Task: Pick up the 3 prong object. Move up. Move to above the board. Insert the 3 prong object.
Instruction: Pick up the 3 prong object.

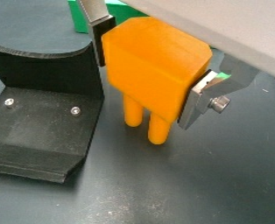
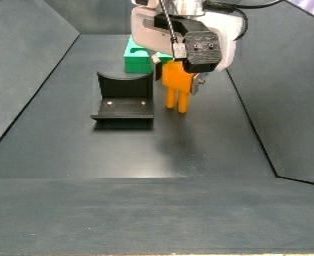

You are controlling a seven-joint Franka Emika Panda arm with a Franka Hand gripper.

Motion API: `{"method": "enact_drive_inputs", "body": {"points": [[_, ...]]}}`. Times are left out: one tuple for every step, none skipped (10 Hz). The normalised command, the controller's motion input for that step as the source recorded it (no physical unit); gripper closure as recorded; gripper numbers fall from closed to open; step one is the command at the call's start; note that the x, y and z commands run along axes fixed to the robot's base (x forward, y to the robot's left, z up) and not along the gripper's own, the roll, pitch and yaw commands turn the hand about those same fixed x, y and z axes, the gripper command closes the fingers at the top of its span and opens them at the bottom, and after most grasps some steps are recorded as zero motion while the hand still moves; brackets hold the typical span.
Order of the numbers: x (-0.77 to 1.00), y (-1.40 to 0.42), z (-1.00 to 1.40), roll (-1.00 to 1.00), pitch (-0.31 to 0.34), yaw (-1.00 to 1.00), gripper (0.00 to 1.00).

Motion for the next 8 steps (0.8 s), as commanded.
{"method": "enact_drive_inputs", "body": {"points": [[0.0, 0.05, 0.0, -0.03, -0.006, 0.0, 0.0], [0.0, 0.0, 0.0, 0.0, 0.0, 0.0, 1.0], [0.0, 0.0, 0.0, 0.0, 0.0, 0.0, 1.0], [0.0, 0.0, 0.0, 0.0, 0.0, 0.0, 1.0], [0.0, 0.0, 0.0, 0.0, 0.0, 0.0, 1.0], [0.0, 0.0, 0.0, 0.0, 0.0, 0.0, 1.0], [0.0, 0.0, 0.0, 0.0, 0.0, 0.0, 1.0], [0.0, 0.0, 0.0, 0.0, 0.0, 0.0, 1.0]]}}
